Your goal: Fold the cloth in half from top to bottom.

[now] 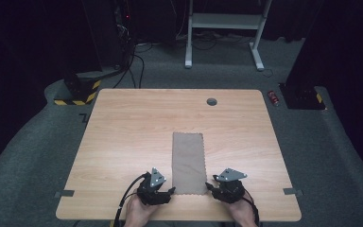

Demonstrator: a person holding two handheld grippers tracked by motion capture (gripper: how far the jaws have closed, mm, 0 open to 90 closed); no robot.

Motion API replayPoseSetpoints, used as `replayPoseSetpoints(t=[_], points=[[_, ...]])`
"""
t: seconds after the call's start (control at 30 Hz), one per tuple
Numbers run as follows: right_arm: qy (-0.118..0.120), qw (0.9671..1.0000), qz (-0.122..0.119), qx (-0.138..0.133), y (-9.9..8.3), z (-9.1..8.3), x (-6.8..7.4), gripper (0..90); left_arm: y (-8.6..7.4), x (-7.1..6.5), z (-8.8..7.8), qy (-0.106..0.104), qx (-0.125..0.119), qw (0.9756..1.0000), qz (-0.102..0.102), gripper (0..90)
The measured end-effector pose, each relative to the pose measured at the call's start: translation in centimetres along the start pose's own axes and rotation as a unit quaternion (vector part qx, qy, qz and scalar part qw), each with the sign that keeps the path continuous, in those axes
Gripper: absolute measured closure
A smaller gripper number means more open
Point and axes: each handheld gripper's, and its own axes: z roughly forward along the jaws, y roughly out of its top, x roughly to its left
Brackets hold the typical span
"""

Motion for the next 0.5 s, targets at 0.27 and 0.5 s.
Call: replayPoseSetpoints(t=[0.27,0.5], points=[[0.002,1.0000,0.002,-0.001,0.1,0.0,-0.2,55.1,-0.4,1.4,-0.5,-0.015,-0.004,0.9990,-0.041,34.8],[-0.004,0.9999,0.015,-0.004,0.7,0.4,-0.5,56.9,0.3,2.6,0.1,-0.015,-0.006,0.9984,-0.055,34.8]])
